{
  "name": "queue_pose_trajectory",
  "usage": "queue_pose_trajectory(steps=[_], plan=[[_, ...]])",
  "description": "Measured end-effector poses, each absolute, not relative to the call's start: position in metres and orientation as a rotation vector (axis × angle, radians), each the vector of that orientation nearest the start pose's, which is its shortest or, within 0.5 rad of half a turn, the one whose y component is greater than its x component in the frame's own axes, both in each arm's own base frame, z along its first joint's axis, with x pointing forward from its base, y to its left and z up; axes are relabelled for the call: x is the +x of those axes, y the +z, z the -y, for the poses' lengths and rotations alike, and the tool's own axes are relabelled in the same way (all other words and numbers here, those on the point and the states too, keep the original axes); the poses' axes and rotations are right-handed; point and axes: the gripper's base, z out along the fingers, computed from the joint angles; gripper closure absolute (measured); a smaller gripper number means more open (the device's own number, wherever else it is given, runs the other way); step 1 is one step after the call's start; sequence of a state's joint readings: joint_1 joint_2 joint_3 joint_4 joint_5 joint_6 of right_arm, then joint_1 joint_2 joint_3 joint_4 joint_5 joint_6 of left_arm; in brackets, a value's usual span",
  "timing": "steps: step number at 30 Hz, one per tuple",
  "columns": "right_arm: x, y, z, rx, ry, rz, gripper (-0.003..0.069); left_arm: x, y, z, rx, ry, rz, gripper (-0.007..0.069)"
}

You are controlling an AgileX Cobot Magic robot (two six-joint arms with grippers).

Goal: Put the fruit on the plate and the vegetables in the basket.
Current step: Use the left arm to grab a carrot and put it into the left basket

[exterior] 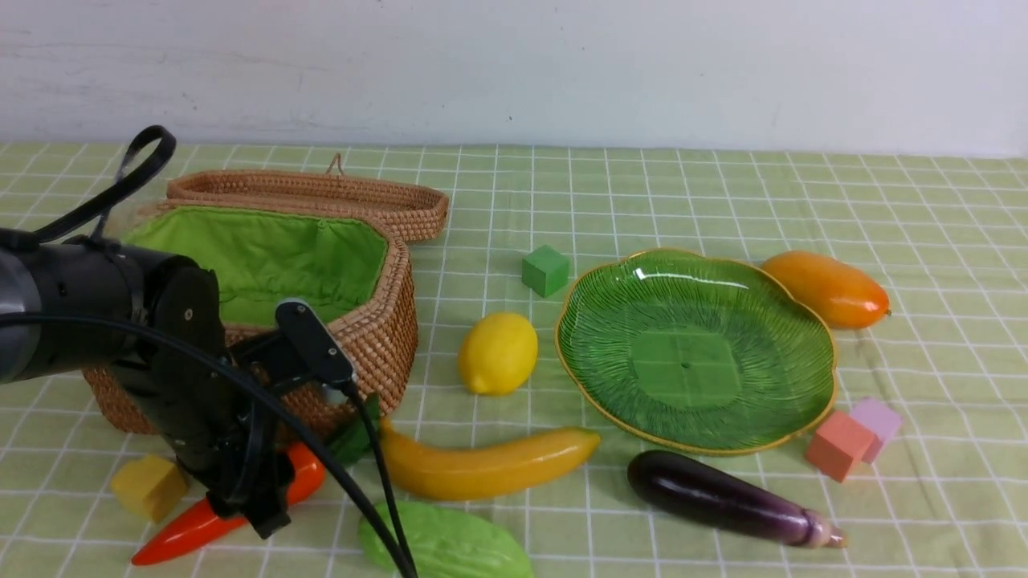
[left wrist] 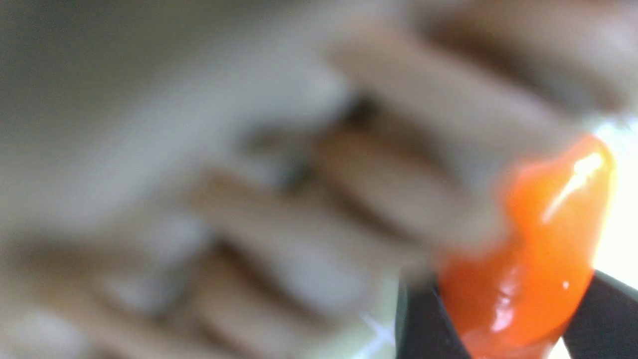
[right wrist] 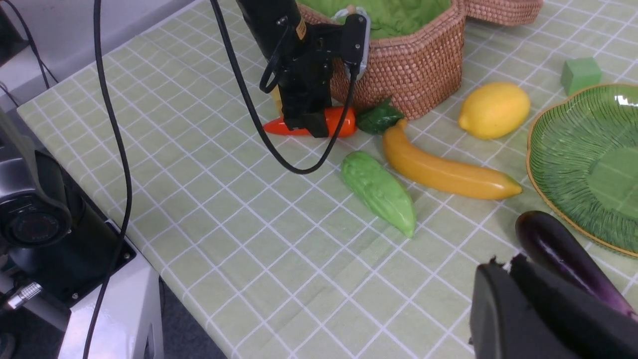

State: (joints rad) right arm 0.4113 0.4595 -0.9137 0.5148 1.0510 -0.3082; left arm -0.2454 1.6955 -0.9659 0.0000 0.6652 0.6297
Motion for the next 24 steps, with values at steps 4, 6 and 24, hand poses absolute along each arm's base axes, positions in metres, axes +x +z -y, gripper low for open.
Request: queue_pose_trajectory(steps=[4, 6, 24], plan=[[0.0223, 0.3947, -0.0523, -0.729, 0.684, -1.912, 0.0618, 0.2988, 0.1836, 0.076, 1.2, 0.054, -2.61, 0.0227], [0.0222, 0.3945, -0.0523, -0.73, 0.684, -1.913, 0.0617, 0.2963, 0.1881, 0.0767, 1.178, 0.033, -2.613, 0.0174], [0.0232, 0.396, -0.0523, -0.718, 0.682, -1.898, 0.0615, 0.2927, 0.1883, 0.0769, 1.176, 0.005, -2.647, 0.0036]])
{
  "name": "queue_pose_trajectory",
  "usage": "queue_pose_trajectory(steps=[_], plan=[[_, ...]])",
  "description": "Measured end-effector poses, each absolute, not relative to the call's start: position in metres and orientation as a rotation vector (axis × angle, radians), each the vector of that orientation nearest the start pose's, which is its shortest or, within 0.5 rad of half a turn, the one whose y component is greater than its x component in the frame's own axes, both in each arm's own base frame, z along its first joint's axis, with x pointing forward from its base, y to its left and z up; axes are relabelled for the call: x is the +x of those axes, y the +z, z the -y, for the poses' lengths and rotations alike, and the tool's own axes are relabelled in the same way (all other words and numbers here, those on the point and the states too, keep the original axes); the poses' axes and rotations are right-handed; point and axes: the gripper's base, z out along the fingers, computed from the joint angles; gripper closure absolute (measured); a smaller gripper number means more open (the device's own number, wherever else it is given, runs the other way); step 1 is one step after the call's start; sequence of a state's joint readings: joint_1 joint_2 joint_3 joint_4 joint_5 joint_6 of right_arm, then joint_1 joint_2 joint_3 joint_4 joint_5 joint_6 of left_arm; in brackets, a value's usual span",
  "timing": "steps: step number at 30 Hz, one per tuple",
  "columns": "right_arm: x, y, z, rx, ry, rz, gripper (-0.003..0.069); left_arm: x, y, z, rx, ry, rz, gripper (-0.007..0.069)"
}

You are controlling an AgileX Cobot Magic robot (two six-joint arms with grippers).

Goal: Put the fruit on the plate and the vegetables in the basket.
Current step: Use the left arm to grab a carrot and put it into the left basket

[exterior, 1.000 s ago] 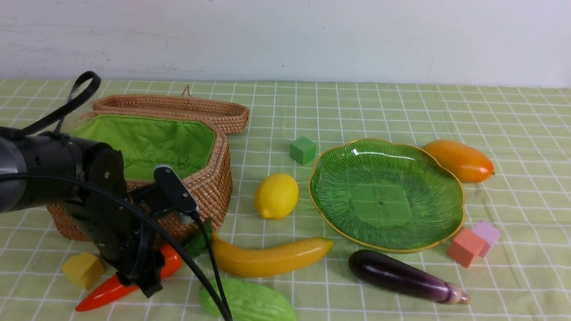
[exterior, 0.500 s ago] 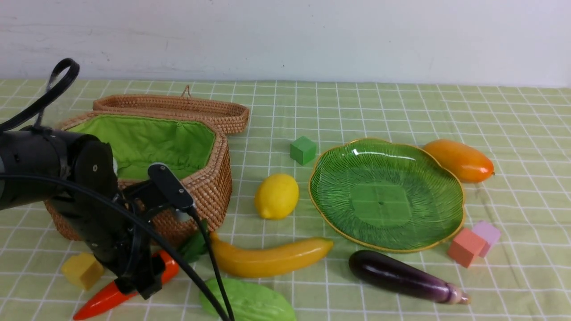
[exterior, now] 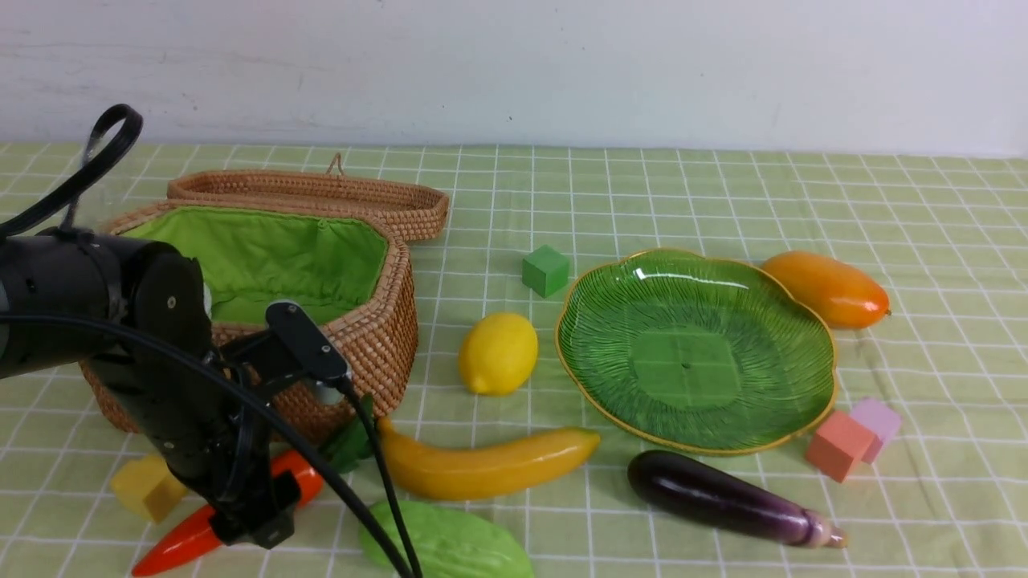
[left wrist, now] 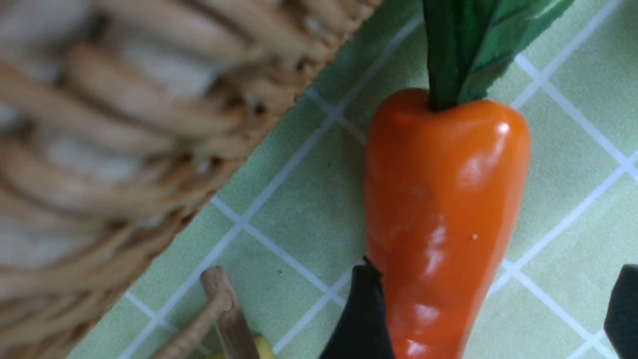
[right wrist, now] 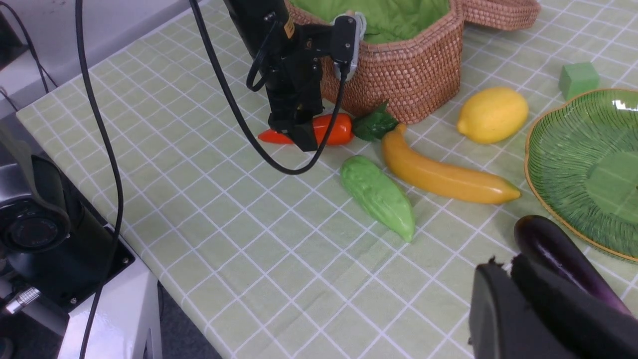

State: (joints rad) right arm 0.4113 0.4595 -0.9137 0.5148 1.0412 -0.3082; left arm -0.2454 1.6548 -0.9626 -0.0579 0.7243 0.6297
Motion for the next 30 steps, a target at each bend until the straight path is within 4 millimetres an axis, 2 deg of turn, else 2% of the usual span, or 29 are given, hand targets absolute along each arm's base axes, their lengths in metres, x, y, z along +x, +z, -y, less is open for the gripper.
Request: queue_pose_trajectory(steps=[9, 22, 27, 30], plan=[[0.024, 0.395, -0.051, -0.719, 0.663, -1.901, 0.061, 0.295, 0.189, 0.077, 1.18, 0.017, -2.624, 0.0036], [0.024, 0.396, -0.051, -0.718, 0.664, -1.9, 0.0599, 0.296, 0.188, 0.077, 1.299, 0.043, -2.559, 0.0041], [0.024, 0.396, -0.051, -0.718, 0.664, -1.9, 0.0599, 0.299, 0.181, 0.078, 1.302, 0.045, -2.559, 0.0055], [0.024, 0.396, -0.051, -0.718, 0.663, -1.9, 0.0599, 0.301, 0.175, 0.078, 1.308, 0.041, -2.571, 0.0091]])
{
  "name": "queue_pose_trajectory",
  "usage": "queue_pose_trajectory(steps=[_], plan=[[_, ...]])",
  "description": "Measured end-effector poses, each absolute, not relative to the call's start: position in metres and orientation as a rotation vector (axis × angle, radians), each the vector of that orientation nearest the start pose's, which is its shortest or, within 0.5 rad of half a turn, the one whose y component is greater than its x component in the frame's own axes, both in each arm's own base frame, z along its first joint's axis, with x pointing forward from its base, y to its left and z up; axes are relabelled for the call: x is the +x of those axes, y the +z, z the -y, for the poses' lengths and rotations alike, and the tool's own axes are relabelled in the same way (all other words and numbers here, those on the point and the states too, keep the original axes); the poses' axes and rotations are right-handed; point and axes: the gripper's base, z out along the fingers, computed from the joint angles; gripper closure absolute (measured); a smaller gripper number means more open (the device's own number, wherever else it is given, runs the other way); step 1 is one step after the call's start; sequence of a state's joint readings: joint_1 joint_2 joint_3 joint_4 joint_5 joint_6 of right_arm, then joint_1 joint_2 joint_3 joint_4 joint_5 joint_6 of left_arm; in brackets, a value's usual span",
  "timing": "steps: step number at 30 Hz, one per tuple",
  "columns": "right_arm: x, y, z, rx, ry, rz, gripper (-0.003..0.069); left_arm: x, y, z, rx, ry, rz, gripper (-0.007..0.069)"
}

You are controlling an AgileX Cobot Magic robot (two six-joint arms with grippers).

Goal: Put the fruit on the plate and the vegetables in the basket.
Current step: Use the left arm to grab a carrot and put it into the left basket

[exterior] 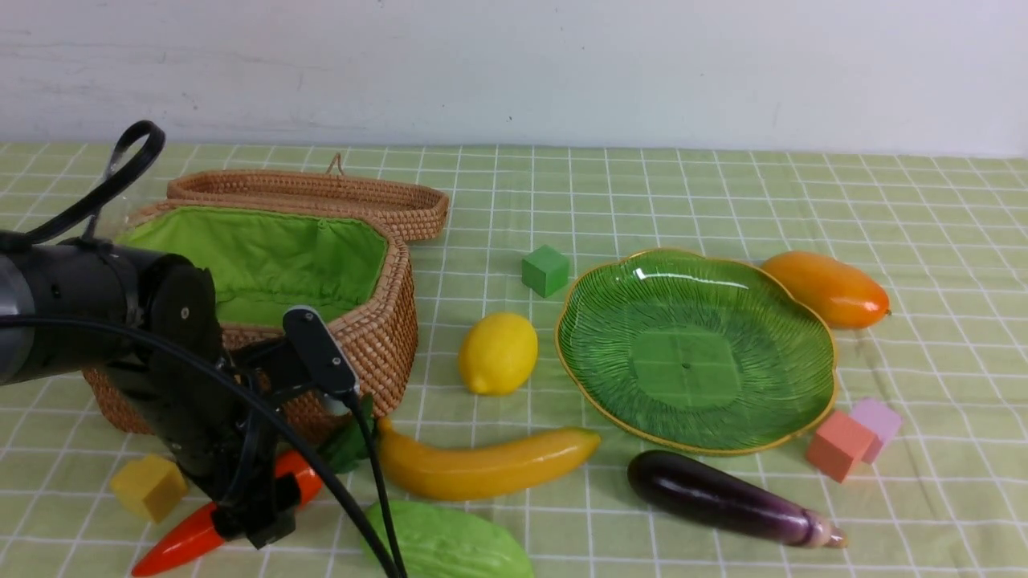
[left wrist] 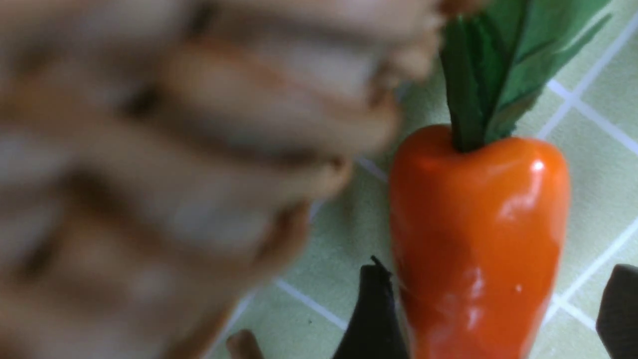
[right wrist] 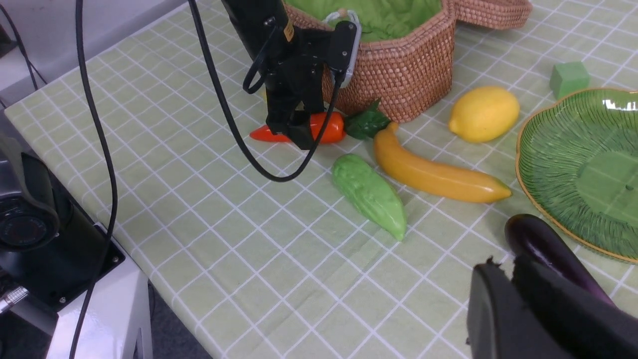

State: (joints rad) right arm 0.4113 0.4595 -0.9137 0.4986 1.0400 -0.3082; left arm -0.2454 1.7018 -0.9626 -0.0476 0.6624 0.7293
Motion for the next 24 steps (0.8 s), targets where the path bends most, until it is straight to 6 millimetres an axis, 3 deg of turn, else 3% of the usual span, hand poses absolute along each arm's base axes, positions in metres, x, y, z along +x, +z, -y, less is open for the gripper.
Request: queue_pose_trajectory(steps=[4, 8, 18, 24], plan=[[0.024, 0.396, -0.051, -0.717, 0.66, -1.898, 0.0599, 0.302, 0.171, 0.078, 1.315, 0.037, -2.582, 0.0148], [0.024, 0.396, -0.051, -0.717, 0.66, -1.898, 0.0599, 0.302, 0.168, 0.078, 1.32, 0.036, -2.586, 0.0262], [0.024, 0.396, -0.051, -0.717, 0.66, -1.898, 0.0594, 0.302, 0.169, 0.078, 1.325, 0.033, -2.592, 0.0267], [0.024, 0.396, -0.051, -0.717, 0.66, -1.898, 0.059, 0.292, 0.181, 0.076, 1.343, 0.017, -2.619, 0.0267]])
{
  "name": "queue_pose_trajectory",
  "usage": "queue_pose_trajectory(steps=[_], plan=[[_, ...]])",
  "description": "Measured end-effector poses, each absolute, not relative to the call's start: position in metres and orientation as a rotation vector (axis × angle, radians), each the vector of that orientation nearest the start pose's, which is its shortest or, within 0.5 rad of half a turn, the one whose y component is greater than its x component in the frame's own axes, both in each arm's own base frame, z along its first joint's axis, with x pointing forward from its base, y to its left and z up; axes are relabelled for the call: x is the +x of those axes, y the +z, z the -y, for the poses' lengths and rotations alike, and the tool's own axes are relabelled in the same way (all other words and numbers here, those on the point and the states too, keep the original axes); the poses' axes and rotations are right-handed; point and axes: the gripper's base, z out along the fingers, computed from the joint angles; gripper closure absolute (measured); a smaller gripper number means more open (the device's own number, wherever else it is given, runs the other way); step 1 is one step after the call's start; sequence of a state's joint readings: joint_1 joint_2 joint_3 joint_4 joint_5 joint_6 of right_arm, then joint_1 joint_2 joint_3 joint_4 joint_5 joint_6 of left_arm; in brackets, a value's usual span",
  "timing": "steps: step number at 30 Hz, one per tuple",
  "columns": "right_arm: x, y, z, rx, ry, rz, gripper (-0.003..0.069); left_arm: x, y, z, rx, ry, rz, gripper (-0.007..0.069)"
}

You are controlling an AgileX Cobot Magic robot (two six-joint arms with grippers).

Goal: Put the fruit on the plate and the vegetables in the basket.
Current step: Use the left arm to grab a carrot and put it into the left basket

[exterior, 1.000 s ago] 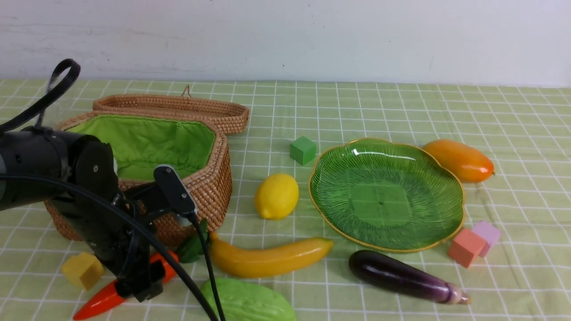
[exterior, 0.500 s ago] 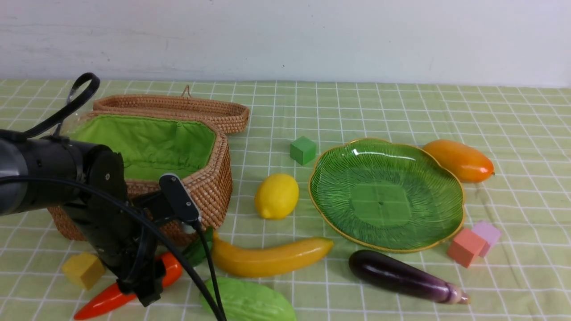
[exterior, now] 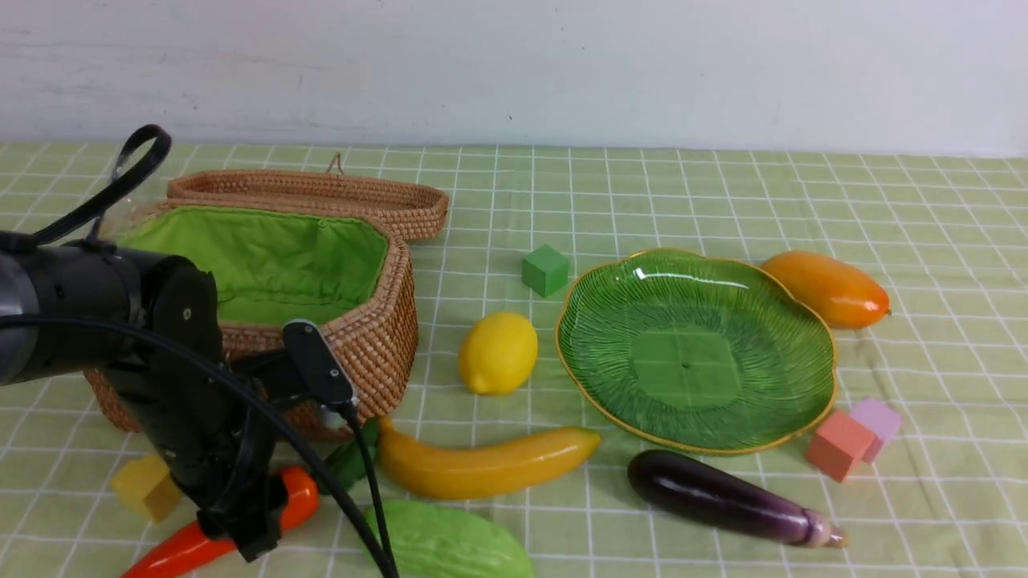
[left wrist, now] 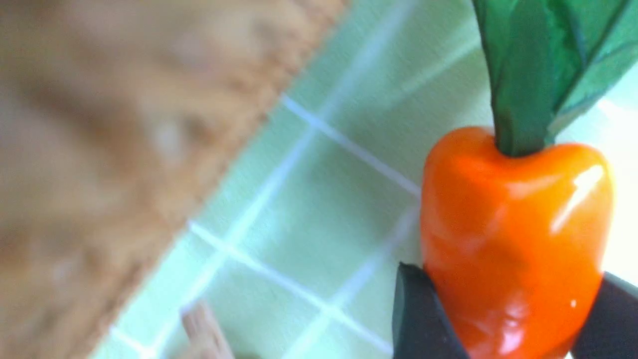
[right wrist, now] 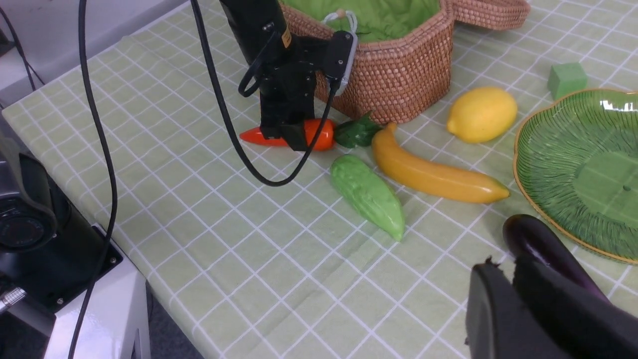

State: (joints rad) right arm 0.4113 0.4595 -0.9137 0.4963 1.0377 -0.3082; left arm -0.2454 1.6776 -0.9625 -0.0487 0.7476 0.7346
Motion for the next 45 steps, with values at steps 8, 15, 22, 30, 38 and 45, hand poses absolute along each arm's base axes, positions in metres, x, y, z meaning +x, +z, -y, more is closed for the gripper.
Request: queue_pose_trajectory(steps=[8, 15, 22, 30, 38, 45], plan=[[0.024, 0.396, -0.051, -0.725, 0.654, -1.894, 0.0583, 0.262, 0.226, 0.073, 1.405, -0.053, -2.597, 0.0267], [0.029, 0.403, -0.051, -0.692, 0.623, -1.797, 0.058, 0.24, 0.325, 0.069, 1.237, 0.05, -2.272, 0.0267], [0.038, 0.423, -0.047, -0.563, 0.584, -1.596, 0.058, 0.274, 0.369, 0.067, 1.215, 0.306, -2.045, 0.0267], [0.04, 0.427, -0.046, -0.533, 0.573, -1.55, 0.058, 0.338, 0.33, 0.067, 1.39, 0.588, -2.022, 0.0267], [0.039, 0.427, -0.046, -0.534, 0.577, -1.551, 0.058, 0.355, 0.311, 0.065, 1.409, 0.668, -2.039, 0.0267], [0.039, 0.427, -0.046, -0.535, 0.575, -1.551, 0.0573, 0.354, 0.313, 0.065, 1.31, 0.633, -2.083, 0.0222]])
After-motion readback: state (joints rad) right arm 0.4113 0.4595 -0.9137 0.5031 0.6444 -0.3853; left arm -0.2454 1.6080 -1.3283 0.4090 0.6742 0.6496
